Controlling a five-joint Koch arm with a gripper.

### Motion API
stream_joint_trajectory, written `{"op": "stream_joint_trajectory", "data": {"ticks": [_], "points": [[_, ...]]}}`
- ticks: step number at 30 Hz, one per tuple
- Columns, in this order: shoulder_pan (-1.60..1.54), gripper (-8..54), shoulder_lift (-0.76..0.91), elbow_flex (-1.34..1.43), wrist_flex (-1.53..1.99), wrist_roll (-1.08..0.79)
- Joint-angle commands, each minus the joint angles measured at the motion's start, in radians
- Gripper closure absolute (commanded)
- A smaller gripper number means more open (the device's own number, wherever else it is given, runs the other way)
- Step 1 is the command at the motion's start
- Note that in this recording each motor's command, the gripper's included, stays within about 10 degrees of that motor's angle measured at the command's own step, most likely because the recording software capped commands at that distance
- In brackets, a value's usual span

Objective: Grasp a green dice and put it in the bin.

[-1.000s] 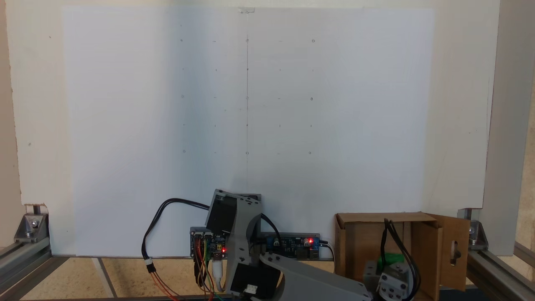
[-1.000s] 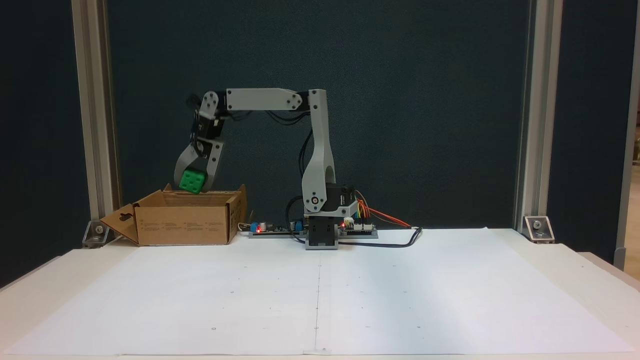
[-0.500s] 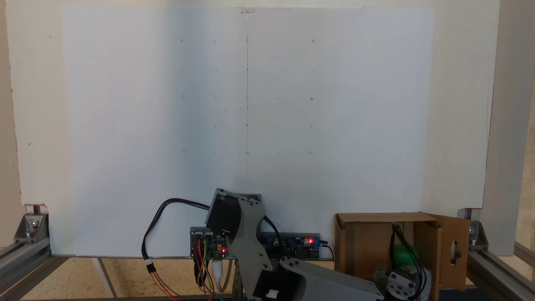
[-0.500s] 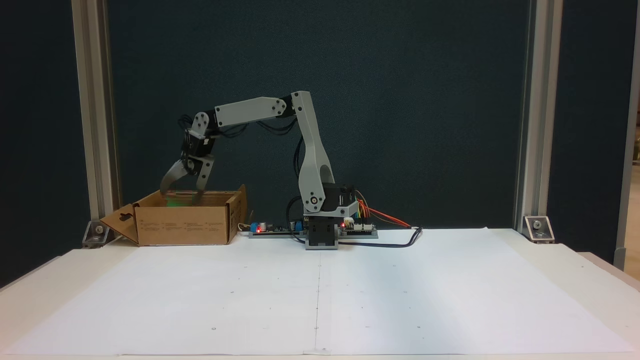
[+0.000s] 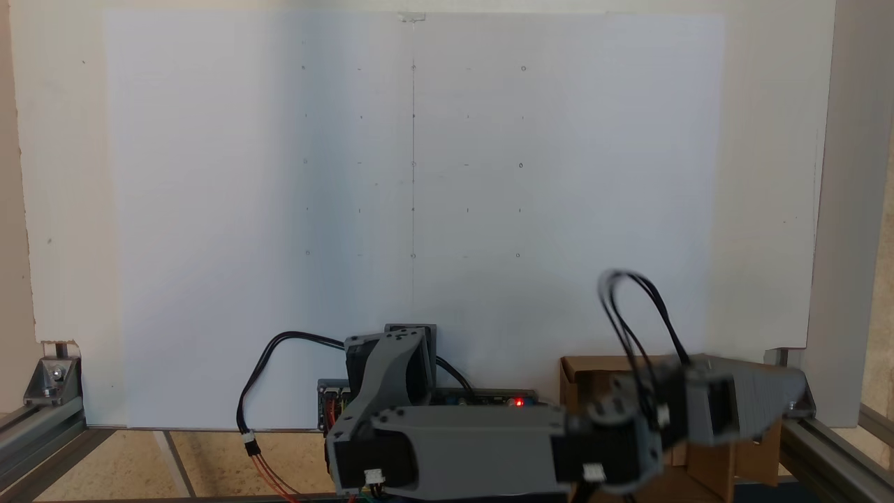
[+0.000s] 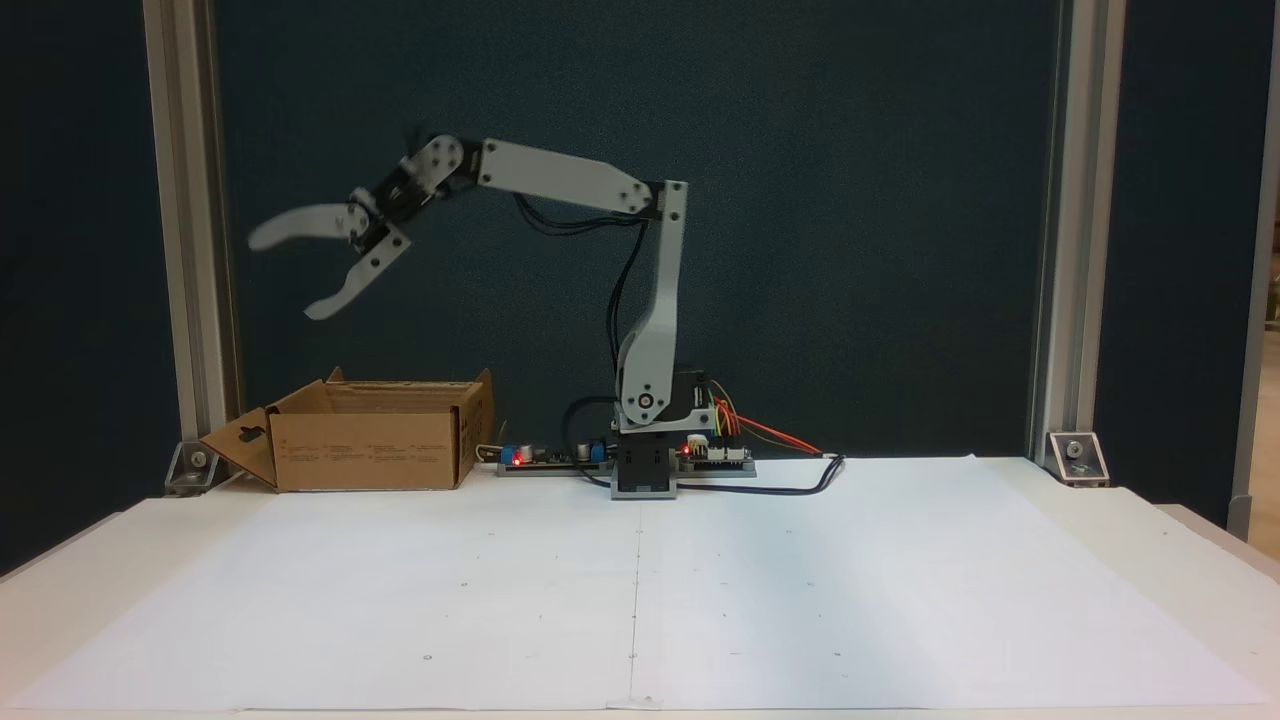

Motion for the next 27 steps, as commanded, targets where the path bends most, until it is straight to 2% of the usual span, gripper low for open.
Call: {"op": "stream_joint_trajectory", "data": {"ticks": [1,10,16,21,27], "points": [[-0.159,2.8,0.074,-0.081,-0.028,0.066],[-0.742,2.7,0.198,-0.043,-0.028,0.097],[-1.083,1.5,0.31,0.091,-0.029,0.1],[-1.287,1.4,0.423,0.29,-0.037,0.107],[-1.355,1.0,0.607,0.732,-0.31,0.107]]}}
